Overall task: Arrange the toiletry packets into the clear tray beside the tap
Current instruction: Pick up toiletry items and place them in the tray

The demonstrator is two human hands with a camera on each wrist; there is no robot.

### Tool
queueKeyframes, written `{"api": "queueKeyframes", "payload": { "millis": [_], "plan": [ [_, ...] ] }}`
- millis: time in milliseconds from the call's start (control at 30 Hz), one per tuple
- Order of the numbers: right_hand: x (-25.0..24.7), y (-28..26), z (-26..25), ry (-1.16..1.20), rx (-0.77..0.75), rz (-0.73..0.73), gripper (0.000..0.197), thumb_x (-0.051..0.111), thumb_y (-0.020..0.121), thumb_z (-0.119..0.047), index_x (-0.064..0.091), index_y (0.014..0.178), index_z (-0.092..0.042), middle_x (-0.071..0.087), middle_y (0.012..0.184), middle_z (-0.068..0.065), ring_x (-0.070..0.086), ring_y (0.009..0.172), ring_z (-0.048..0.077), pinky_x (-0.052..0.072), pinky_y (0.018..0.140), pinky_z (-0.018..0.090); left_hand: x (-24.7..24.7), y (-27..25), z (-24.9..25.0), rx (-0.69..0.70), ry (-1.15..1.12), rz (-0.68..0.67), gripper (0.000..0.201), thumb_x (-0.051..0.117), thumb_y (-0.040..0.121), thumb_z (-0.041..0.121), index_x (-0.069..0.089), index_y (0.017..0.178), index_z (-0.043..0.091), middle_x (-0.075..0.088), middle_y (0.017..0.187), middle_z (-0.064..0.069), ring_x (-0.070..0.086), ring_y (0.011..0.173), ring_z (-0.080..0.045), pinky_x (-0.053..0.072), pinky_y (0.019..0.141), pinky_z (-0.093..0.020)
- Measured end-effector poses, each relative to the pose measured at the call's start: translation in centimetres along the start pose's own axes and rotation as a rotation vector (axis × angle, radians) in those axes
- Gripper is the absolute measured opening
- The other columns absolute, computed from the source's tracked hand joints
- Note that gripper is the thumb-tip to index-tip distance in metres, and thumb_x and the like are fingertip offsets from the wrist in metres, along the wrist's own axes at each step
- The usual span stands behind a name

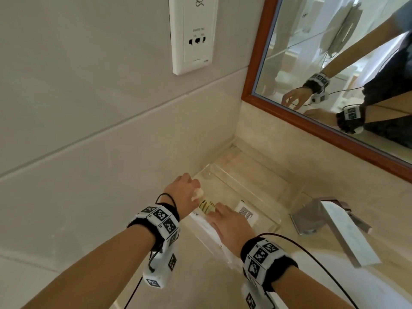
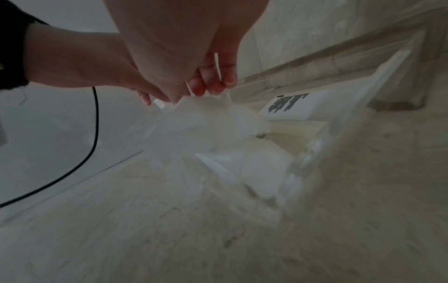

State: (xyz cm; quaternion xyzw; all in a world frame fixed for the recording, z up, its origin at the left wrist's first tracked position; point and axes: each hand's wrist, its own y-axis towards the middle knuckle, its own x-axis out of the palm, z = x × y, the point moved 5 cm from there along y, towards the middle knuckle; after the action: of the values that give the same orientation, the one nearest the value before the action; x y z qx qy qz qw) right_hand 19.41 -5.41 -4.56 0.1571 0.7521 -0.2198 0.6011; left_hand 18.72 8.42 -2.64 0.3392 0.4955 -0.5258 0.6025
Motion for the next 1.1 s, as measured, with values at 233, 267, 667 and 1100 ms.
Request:
{"api": "queueKeyframes", "payload": {
  "millis": [233,267,667,1100],
  "plan": [
    [0.7,0.2,0.6,0.084,-0.014,0.073,0.024,0.040,0.095,-0.018,0.060,0.100,-0.005,0.061,0.086,0.010,0.049,0.061,0.020,0.040,0.051,0.029,0.6,0.4,-0.6,-0.012,0.007,-0.013,0.039,0.056,0.084,0.027,0.051,0.121,0.017,0.048,0.123,-0.007,0.049,0.112,-0.023,0.049,0.093,-0.034],
    [0.3,0.2,0.6,0.119,-0.030,0.102,0.027,0.039,0.092,-0.022,0.061,0.090,-0.007,0.060,0.076,0.007,0.042,0.054,0.015,0.036,0.045,0.025,0.7,0.5,-0.7,-0.015,0.005,-0.012,0.039,0.056,0.084,0.027,0.052,0.121,0.017,0.048,0.123,-0.007,0.050,0.111,-0.023,0.049,0.092,-0.034],
    [1.4,0.2,0.7,0.165,-0.082,-0.106,0.026,0.035,0.095,-0.015,0.057,0.099,-0.003,0.059,0.096,0.014,0.053,0.074,0.026,0.044,0.069,0.036,2.8,2.4,0.8,-0.001,-0.022,-0.084,0.041,0.057,0.083,0.031,0.050,0.122,0.019,0.051,0.121,-0.007,0.054,0.108,-0.023,0.050,0.092,-0.035],
    [0.9,-0.2,1.9,0.192,-0.064,-0.203,0.023,0.054,0.093,-0.023,0.055,0.109,-0.006,0.056,0.106,0.010,0.051,0.081,0.023,0.043,0.075,0.031,3.7,3.1,1.8,0.018,0.034,-0.143,0.038,0.057,0.086,0.041,0.054,0.117,0.020,0.055,0.121,-0.003,0.053,0.112,-0.020,0.042,0.096,-0.032]
  ]
}}
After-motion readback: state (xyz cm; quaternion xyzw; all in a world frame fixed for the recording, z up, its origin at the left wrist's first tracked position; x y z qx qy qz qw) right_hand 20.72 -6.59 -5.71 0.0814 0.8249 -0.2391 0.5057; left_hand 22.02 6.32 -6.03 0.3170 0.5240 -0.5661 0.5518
